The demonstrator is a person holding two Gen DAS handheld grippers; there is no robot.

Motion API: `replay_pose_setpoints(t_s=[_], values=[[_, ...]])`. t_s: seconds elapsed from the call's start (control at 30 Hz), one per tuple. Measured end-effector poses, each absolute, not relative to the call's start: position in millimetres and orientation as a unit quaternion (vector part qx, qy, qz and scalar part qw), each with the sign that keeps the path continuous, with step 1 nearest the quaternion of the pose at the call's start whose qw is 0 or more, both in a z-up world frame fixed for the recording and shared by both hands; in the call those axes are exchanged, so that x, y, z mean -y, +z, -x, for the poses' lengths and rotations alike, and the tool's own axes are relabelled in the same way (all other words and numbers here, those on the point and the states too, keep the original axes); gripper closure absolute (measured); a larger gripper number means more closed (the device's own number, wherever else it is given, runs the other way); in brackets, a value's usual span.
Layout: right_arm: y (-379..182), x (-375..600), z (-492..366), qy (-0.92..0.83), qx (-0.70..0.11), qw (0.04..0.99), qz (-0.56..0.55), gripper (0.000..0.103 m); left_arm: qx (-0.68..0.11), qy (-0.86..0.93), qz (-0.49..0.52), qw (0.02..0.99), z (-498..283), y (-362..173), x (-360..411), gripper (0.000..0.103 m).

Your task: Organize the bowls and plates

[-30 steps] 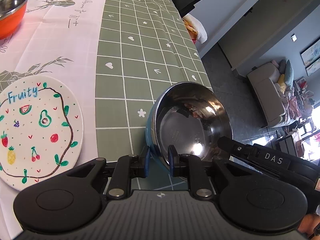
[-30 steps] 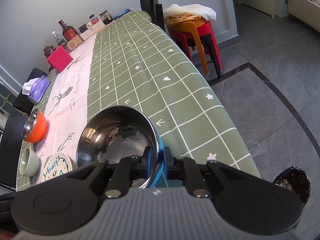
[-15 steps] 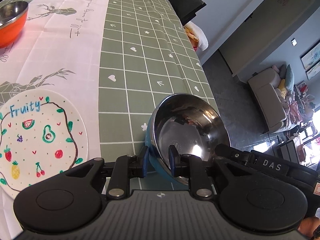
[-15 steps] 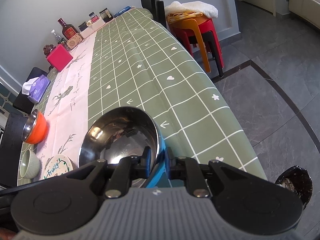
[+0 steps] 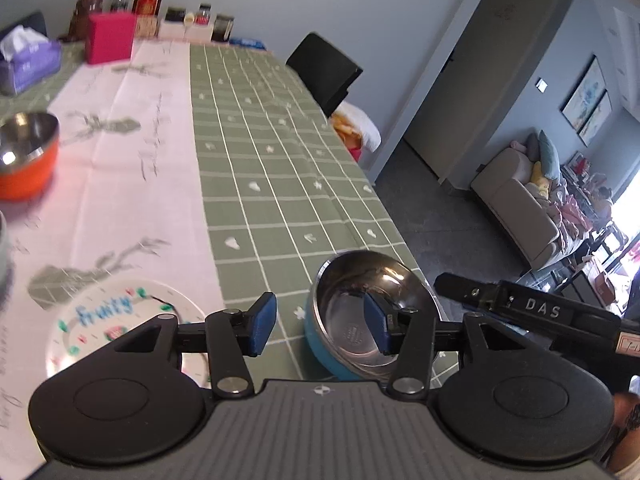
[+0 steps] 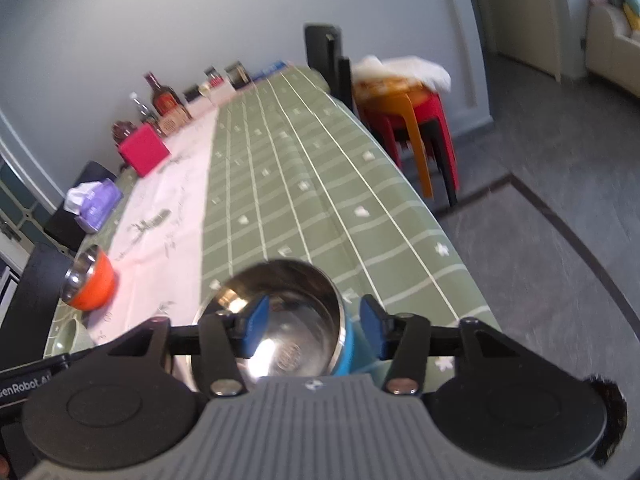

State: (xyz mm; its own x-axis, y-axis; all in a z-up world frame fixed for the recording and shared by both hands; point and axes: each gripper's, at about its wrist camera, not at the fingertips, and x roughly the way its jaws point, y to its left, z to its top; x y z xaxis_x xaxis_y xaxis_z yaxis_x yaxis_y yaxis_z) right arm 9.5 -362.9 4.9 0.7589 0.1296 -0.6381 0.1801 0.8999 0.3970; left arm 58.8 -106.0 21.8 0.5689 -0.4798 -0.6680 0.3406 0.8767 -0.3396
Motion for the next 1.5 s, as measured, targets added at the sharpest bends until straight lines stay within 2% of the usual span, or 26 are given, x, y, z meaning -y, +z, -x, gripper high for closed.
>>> replay_pose_setpoints(t_s=[0.2,0.5,0.67,0.97,1.1,1.37,1.5], values=[[26,331,-5,0.054,-0.299,0.928,-0.217,0.046,-0.366,-0.210,0.057,0.905,-51,53,51,0.045],[43,244,-51,0.123,-0.344,0.909,-0.200,0.046,-0.360,-0.128,0.058,0.922,-73,78,-53,0.044],[40,183,-82,0.161,-0.369,0.899,-0.173,0.046,-0.365,-0.065,0.088,0.925,-90,63,-102,0.044],[14,99,-133,0.183,-0.417,0.882,-0.122,0.046,-0.313,0.023,0.138,0.939,-120,29,-145,0.045],[0,78,-159,0.182,-0.446,0.868,-0.120,0.046,-0.322,0.017,0.126,0.938,-144,23,-154,0.045],[-1,61,-214,0.160,-0.457,0.861,-0.156,0.047,-0.344,0.013,0.205,0.916,-189,1,-181,0.047],[-3,45,-242,0.151,-0.471,0.853,-0.163,0.048,-0.366,0.018,0.210,0.907,-210,-18,-185,0.051]])
